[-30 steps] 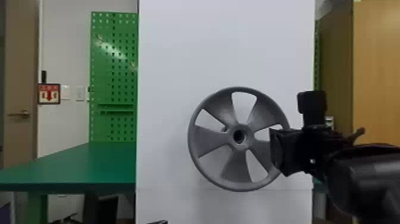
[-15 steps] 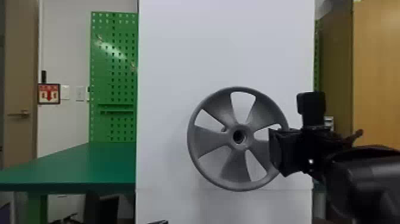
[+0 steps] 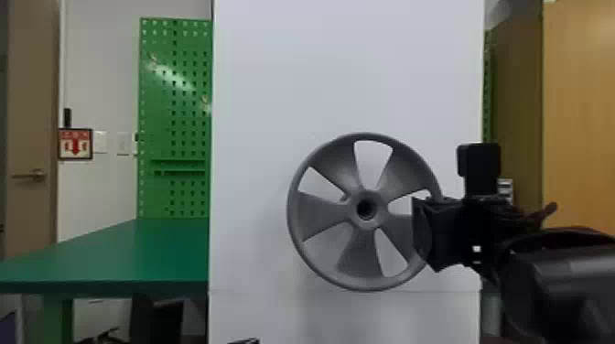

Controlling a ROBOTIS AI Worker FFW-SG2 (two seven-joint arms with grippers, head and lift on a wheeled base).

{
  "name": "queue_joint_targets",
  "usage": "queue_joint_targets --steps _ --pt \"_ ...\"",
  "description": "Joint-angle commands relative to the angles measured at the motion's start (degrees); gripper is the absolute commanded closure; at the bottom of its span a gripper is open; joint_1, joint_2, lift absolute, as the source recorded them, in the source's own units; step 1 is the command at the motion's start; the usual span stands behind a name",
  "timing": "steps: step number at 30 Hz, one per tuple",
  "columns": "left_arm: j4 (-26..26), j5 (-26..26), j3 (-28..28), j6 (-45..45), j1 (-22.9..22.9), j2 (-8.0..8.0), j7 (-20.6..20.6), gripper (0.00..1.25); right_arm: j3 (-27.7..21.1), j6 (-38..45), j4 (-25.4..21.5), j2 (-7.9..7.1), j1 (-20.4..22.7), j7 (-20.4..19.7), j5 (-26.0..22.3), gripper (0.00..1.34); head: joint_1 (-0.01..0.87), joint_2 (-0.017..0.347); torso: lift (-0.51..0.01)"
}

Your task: Hold the wheel and insert it

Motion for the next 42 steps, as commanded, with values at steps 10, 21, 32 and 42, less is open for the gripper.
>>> queue_joint_targets --steps 10,21,32,42 --pt "0.09 0.11 -0.05 -0.17 0.05 0.00 -0.02 0.50 -0.49 -3.48 3.17 0.05 -0.08 -0.09 0.54 1.13 0.000 0.006 -0.496" --pt "0.09 0.11 -0.23 -0.17 0.05 0.00 0.07 0.50 -0.14 -6.03 5.54 0.31 -0.96 -0.09 1.07 1.13 0.000 0.006 -0.496" --pt "0.18 0.11 -0.32 -0.26 0.05 0.00 0.07 0.50 -0.67 -8.31 9.15 0.75 -2.28 -0.79 1.60 1.13 0.000 0.006 -0.496" --pt "0.18 0.19 -0.49 -0.26 -0.04 0.00 0.07 0.50 -1.02 -9.89 12.84 0.75 -3.77 -1.76 2.03 1.13 0.000 0.006 -0.496"
